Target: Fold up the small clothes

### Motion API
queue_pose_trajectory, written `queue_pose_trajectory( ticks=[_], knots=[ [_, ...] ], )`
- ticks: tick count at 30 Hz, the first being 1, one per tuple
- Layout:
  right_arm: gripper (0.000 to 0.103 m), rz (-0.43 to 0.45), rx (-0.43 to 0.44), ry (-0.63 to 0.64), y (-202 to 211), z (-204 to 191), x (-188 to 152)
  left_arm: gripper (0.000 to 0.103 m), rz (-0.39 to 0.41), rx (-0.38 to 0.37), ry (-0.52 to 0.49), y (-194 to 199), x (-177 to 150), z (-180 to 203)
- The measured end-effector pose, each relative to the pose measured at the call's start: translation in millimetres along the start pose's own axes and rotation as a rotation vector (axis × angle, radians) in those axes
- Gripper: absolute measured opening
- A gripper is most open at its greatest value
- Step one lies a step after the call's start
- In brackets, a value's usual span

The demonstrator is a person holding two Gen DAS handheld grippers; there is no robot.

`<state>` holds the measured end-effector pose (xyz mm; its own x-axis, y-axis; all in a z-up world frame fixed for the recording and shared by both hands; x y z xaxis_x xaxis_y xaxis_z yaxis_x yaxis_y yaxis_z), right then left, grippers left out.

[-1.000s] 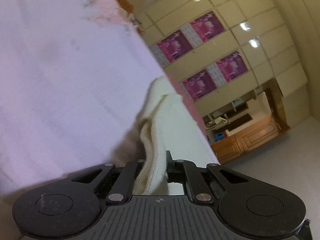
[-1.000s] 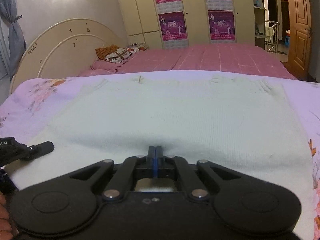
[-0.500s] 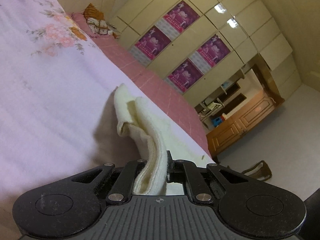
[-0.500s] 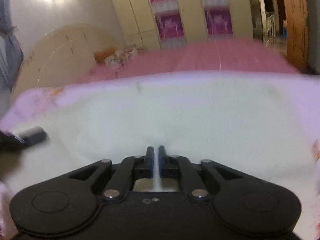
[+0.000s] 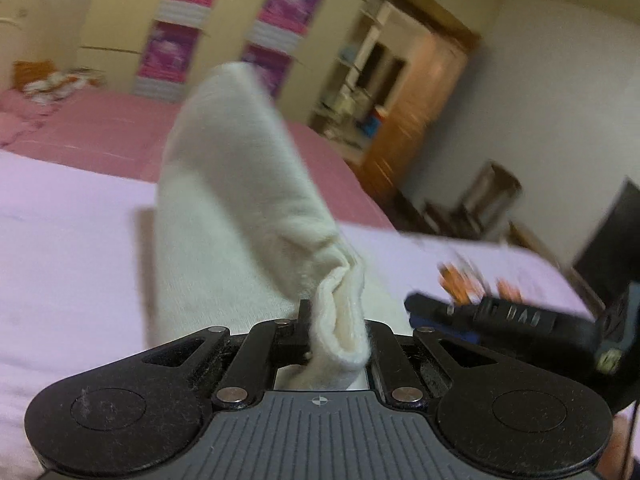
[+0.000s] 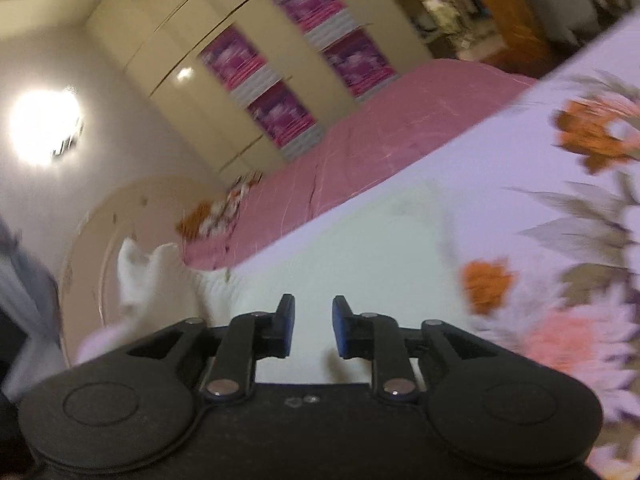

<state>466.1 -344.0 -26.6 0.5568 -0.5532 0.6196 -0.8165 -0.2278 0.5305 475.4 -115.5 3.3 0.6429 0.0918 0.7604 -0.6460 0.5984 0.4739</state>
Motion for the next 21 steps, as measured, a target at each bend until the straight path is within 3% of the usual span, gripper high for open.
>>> queue_pose_trajectory(
  ticks=[4,6,7,10,12,15,18,21],
  knots=[
    [0.028,0.014,-0.041,-0.073,17,43,6,0.011,-0.182,-0.033,-0.025,-49,-17,39],
    [0.032,0.008,-0.056,-0.112,18,60,4,0.059,-0.202,-0.091,-0.047,-45,-20,55],
    [0.034,0.008,-0.054,-0.129,19,66,1,0.063,-0.156,-0.143,-0.049,-32,-17,59],
    [0.036,0.014,-0.018,-0.159,23,75,2,0.063,-0.079,-0.121,-0.026,-2,2,38],
    [0.036,0.008,0.021,-0.156,24,76,-1,0.063,-0.009,-0.047,0.036,18,17,2],
    [0.037,-0.034,0.073,-0.115,12,62,-2,0.063,0.024,0.081,0.127,33,28,-57],
    [0.038,-0.076,0.082,-0.048,-5,44,-9,0.063,-0.026,0.136,0.15,33,20,-93],
    [0.042,-0.111,0.045,-0.003,-21,37,-16,0.063,-0.064,0.125,0.163,28,7,-100]
  ],
)
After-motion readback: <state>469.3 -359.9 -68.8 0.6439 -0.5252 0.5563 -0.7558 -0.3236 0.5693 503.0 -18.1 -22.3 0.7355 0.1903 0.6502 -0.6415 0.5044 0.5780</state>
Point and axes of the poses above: each gripper's, at about its wrist camera, not at the fingertips, and y roughly against the way its jaws point, z to its right, x to its top, the point moved 2 cm from there along -y, roughly the way its jaws point, and after that the axes turned 8 degrees about -x, right-handed, at the moved point
